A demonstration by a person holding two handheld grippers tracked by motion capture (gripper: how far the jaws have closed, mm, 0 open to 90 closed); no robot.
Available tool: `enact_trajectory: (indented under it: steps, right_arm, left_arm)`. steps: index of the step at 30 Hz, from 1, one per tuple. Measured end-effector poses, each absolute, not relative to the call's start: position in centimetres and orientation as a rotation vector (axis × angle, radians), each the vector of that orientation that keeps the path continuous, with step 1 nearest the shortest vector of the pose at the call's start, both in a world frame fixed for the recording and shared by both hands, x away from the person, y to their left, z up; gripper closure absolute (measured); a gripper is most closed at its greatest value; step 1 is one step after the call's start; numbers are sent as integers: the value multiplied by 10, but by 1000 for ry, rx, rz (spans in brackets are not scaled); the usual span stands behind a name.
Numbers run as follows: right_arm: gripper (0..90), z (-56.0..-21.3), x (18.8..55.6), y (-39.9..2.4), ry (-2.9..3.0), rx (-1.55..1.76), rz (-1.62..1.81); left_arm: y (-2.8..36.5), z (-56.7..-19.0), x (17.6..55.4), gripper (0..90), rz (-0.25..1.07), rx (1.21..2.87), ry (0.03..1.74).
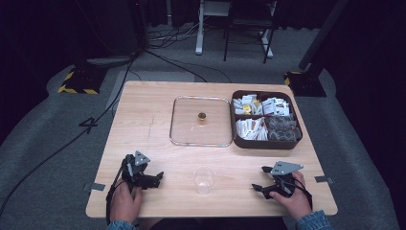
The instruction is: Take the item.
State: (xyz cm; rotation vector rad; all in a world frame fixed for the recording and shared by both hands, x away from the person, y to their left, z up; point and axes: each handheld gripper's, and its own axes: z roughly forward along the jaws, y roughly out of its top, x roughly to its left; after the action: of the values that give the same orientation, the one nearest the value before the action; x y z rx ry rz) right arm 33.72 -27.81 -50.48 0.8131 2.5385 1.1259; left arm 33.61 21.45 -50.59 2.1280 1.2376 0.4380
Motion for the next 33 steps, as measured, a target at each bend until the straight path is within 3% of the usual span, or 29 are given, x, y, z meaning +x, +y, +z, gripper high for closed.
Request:
enact_trajectory:
  steps: [22,27,29,33]
  right_arm:
    - [181,-505,337,-278,2539,819,1124]
    - [222,-504,336,-277,2514,854,1118]
    - [294,-502,336,-277,2526,857,1118]
    - [295,-493,335,-281,2518,869,1169]
  left_arm:
    - [214,-506,338,0,441,2129,1239]
    - [213,-506,340,0,435,2127,1241]
    - [213,-506,341,0,435,2127,1237]
    - [213,-506,342,0,437,2127,1235]
